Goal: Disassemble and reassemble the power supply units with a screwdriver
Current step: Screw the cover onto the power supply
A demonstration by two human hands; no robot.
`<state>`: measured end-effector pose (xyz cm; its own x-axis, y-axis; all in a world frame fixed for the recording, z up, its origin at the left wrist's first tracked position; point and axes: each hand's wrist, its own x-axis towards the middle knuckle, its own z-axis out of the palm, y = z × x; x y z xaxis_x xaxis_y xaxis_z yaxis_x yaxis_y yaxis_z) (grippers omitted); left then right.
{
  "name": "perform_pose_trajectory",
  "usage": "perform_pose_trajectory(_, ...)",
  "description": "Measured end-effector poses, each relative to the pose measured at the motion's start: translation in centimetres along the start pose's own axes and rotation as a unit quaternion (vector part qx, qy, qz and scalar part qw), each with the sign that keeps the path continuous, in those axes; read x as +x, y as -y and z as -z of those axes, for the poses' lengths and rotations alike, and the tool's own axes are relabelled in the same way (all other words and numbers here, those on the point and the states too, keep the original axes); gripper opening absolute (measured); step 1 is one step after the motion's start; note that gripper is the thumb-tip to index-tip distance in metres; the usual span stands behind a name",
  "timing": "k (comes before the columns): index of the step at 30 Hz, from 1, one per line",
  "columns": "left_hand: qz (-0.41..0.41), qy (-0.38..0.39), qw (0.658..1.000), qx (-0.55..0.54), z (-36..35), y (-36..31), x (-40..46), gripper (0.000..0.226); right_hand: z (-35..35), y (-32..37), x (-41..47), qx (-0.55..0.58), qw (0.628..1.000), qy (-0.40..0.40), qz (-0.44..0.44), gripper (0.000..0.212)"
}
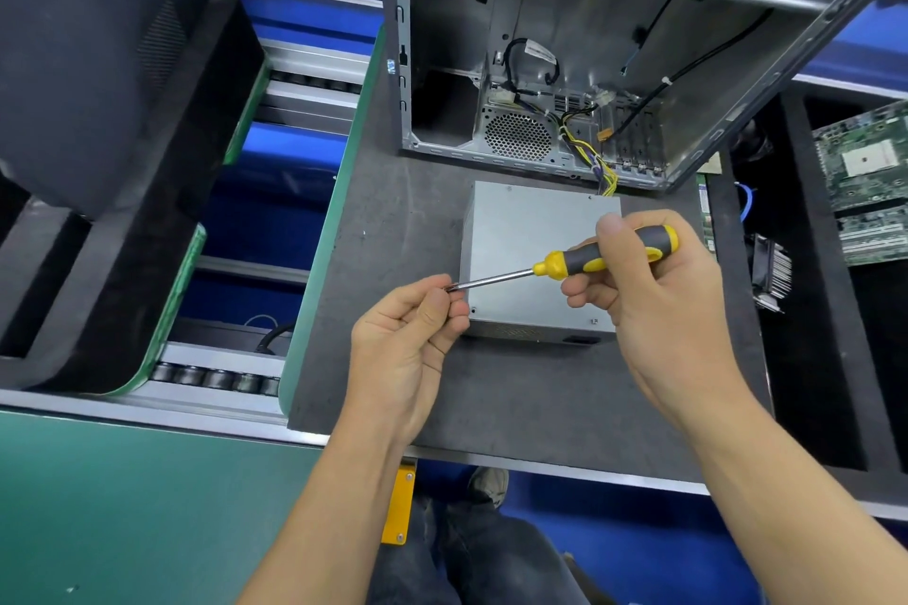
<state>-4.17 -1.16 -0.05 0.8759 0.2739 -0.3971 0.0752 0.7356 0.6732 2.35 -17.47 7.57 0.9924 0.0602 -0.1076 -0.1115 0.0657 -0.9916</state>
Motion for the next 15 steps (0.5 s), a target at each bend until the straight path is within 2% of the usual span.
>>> perform_pose_trajectory(4, -0.01, -0.007, 1.0, 0.017, 0.0, 0.0, 0.0, 0.018, 0.0, 0.2, -0.1, -0.028, 0.999, -0.013, 0.015, 0.018)
perform_pose_trajectory(7, -0.023, -0.009, 0.999, 0.038, -0.2, 0.0, 0.0, 0.016, -0.2, 0.5, -0.2, -0.034, 0.999, -0.035, 0.019, 0.019)
perform_pose_trajectory(15, -0.046, 0.006, 0.994, 0.096, -1.0, -0.3, -0.3, 0.027, 0.4, -0.1, 0.0, 0.012, 0.994, -0.089, -0.065, 0.026)
